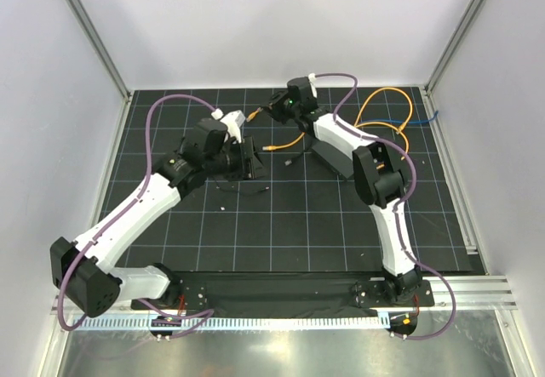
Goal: Pull the plug from the switch port
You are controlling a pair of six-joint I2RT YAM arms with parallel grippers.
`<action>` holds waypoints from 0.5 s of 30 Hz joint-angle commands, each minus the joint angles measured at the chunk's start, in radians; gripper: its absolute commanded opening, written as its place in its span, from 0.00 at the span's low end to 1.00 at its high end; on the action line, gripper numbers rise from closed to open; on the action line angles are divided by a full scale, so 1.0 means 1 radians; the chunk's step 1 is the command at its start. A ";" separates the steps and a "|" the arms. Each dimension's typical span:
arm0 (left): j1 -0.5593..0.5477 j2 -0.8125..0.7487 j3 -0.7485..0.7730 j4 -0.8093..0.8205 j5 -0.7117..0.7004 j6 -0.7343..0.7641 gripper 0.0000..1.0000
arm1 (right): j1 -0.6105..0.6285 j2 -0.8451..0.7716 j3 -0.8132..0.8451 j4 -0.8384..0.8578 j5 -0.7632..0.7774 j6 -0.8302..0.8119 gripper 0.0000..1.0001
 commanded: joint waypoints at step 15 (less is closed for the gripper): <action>0.072 0.047 0.003 0.053 0.083 0.034 0.53 | 0.029 0.272 0.324 0.183 0.039 0.129 0.10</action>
